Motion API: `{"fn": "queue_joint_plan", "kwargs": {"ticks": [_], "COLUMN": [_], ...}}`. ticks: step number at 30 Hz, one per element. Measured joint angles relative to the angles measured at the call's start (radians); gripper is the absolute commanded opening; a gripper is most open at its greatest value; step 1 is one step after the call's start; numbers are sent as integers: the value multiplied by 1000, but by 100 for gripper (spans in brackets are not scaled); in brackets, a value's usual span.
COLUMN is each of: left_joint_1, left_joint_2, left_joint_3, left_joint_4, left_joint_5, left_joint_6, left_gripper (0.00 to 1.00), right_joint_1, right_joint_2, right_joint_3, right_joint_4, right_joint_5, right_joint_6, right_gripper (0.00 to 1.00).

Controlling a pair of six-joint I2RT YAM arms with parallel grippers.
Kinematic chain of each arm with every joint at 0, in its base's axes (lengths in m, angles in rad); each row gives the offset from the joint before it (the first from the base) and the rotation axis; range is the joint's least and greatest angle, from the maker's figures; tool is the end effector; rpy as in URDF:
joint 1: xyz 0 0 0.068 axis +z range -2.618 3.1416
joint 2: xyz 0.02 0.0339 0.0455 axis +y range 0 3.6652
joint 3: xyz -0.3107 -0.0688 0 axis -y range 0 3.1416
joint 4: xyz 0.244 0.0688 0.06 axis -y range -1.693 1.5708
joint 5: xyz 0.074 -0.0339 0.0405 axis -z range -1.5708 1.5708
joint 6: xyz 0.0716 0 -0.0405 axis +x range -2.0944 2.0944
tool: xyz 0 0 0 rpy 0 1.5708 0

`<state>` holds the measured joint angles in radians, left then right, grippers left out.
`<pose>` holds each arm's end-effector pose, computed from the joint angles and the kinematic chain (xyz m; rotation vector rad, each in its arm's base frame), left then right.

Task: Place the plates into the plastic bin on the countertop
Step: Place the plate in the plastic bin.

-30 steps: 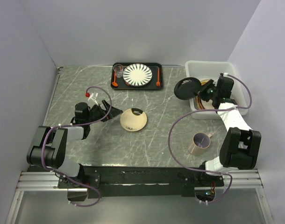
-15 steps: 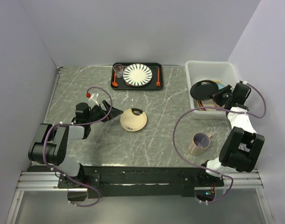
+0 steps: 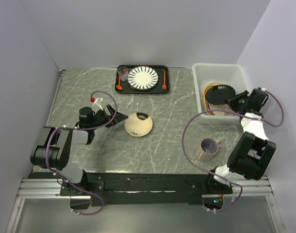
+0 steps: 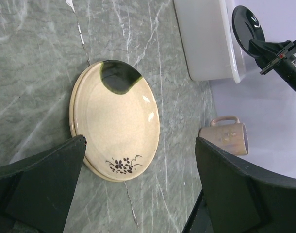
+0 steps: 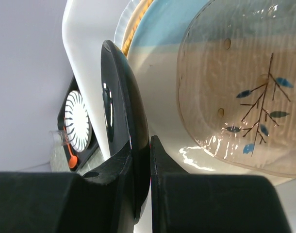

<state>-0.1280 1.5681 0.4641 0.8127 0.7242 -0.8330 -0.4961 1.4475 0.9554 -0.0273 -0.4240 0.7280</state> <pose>0.2963 -0.0860 0.1966 -0.1558 1.9998 -1.3126 0.3184 -0.1388 0.2903 0.9804 1.8478 0.5831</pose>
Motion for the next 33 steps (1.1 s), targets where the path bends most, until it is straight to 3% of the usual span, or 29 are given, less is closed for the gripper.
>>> {"fn": "queue_joint_plan", "kwargs": {"ticks": [11, 22, 25, 27, 30, 33], "left_joint_1": [0, 0, 0, 0, 0, 0], "left_joint_2": [10, 18, 18, 18, 18, 18], "left_joint_3": [0, 0, 0, 0, 0, 0], "left_joint_4": [7, 13, 13, 14, 14, 14], "left_joint_5": [13, 13, 14, 14, 16, 17], "left_joint_6": [0, 0, 0, 0, -1, -1], "left_gripper": [99, 99, 99, 99, 99, 99], "right_joint_1": [-59, -61, -61, -61, -61, -60], "right_joint_2": [3, 63, 64, 64, 64, 63], "right_joint_3": [-13, -13, -13, -12, -12, -10], "right_joint_4": [27, 18, 18, 19, 14, 26], "right_joint_5": [15, 24, 27, 36, 53, 60], "right_joint_6": [23, 19, 19, 16, 14, 12], "right_gripper": [1, 15, 28, 51, 67, 77]}}
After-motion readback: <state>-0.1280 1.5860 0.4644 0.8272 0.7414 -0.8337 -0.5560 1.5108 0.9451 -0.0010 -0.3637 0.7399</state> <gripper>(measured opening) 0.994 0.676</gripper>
